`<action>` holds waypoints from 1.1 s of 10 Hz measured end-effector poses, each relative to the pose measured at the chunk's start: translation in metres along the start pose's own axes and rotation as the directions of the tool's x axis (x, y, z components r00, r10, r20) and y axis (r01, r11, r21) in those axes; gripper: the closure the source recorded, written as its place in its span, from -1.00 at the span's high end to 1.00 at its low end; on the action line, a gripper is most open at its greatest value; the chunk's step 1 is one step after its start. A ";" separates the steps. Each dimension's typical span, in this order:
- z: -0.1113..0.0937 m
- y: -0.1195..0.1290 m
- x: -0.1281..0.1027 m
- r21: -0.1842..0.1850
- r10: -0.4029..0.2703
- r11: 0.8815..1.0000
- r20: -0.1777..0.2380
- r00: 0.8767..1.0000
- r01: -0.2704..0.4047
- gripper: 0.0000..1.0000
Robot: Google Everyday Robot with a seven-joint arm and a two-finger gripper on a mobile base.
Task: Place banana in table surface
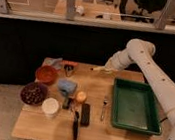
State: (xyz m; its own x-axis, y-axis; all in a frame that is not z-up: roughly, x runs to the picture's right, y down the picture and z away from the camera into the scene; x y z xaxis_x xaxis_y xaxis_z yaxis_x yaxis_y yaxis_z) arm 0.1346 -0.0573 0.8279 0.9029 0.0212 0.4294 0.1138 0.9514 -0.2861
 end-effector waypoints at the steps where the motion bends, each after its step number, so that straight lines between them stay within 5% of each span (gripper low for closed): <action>1: -0.009 -0.002 -0.001 0.017 0.000 1.000 0.015 1.000 -0.001 -1.00; 6: -0.035 -0.010 0.000 0.083 0.008 0.996 0.095 0.995 -0.016 -1.00; 11: -0.030 -0.011 -0.005 0.078 0.001 0.997 0.101 0.995 -0.009 -1.00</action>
State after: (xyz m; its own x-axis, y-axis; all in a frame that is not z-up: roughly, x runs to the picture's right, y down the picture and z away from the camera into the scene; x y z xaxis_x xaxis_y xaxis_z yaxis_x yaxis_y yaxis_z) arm 0.1408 -0.0771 0.8034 0.8566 0.0534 0.5132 0.0729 0.9722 -0.2227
